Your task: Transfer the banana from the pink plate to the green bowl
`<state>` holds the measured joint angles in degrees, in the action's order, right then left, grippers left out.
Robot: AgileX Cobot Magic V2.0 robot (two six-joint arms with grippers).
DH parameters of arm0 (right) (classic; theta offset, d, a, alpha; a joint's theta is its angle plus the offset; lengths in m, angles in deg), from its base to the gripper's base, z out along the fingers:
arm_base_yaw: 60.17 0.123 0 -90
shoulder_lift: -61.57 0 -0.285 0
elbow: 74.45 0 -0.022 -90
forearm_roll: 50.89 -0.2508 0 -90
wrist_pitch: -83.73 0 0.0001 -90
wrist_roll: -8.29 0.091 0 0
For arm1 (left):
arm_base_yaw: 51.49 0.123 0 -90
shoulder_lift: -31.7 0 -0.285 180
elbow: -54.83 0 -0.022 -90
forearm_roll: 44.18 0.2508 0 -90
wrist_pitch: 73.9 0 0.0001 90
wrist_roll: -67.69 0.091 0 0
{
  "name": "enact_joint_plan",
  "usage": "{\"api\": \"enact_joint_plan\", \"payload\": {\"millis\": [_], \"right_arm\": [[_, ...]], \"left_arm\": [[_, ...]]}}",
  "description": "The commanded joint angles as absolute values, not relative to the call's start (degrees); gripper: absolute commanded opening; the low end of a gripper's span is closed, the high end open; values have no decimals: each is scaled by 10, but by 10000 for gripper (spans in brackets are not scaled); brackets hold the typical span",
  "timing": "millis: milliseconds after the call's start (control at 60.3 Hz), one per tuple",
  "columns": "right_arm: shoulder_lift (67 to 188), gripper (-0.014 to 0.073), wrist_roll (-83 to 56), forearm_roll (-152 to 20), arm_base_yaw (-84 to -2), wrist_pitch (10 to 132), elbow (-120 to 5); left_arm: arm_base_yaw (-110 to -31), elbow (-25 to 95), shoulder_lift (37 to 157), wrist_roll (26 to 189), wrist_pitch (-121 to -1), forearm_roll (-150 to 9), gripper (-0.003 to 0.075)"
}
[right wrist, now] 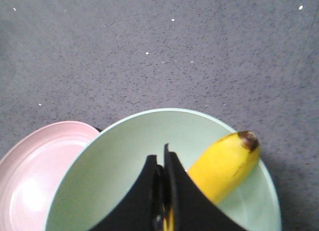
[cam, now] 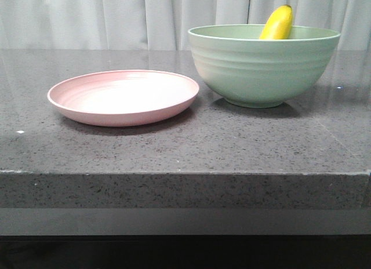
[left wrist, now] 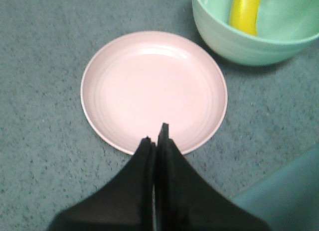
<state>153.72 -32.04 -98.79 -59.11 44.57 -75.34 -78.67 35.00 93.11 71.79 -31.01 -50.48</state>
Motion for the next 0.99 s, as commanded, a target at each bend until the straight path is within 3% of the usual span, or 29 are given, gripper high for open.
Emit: {"api": "enact_joint_plan", "payload": {"millis": [0, 381, 729, 978], "right_arm": [[1477, -59, -329, -958, -594, 461, -767], [1211, -59, -368, -956, -527, 644, -543], [981, -59, -368, -971, -508, 683, -287], [830, -59, -368, -972, -508, 697, -180]], "left_arm": [[-778, 352, 909, 689, -395, -485, -20], [-693, 211, 798, 662, -530, -449, -20], [-679, 85, 652, 663, -572, -448, -20], [-679, 14, 549, 663, -570, -448, -20]]}}
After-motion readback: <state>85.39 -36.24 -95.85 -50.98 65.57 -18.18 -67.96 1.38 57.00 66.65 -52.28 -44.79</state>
